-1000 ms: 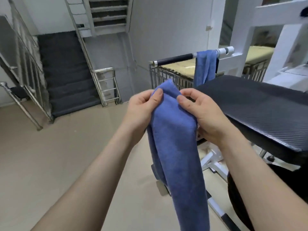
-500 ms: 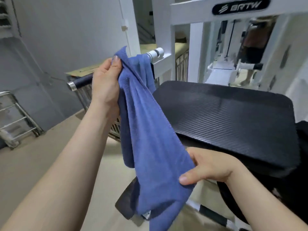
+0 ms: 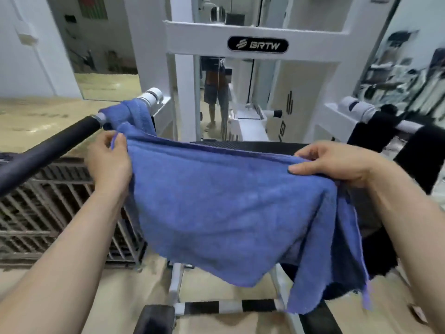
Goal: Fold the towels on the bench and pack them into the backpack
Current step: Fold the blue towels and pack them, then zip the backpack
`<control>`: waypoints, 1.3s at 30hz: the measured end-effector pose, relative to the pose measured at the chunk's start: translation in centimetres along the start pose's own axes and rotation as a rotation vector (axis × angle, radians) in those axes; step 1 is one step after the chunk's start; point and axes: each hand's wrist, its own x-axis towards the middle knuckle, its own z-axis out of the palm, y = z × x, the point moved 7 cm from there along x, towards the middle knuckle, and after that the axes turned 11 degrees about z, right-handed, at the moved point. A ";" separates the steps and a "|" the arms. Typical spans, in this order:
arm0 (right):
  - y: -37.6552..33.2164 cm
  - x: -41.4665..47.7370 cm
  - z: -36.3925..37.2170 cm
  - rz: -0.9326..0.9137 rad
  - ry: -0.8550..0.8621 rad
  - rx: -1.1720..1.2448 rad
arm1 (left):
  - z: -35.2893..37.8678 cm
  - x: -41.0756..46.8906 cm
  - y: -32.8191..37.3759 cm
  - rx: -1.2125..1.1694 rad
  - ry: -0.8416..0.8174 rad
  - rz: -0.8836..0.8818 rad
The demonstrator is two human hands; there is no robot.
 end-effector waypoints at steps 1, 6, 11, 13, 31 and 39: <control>-0.6 0.6 -1.9 0.032 0.179 -0.108 | 0.6 0.8 0.1 -0.010 -0.001 0.013; -3.4 4.2 -5.5 0.097 0.757 -0.441 | 4.4 3.6 -0.2 0.022 -0.029 0.038; -2.6 7.7 -5.3 0.097 0.931 -0.575 | 7.2 3.0 -1.0 0.125 -0.088 0.035; -2.3 8.7 -5.4 0.085 0.926 -0.615 | 7.3 3.0 -0.9 0.174 -0.101 0.065; 0.6 18.2 -7.1 -0.114 0.194 -0.449 | 23.2 -9.6 5.8 0.703 -1.160 0.527; 6.7 14.6 -11.0 0.094 -0.220 -0.639 | 24.8 -16.9 18.1 0.283 -1.032 0.699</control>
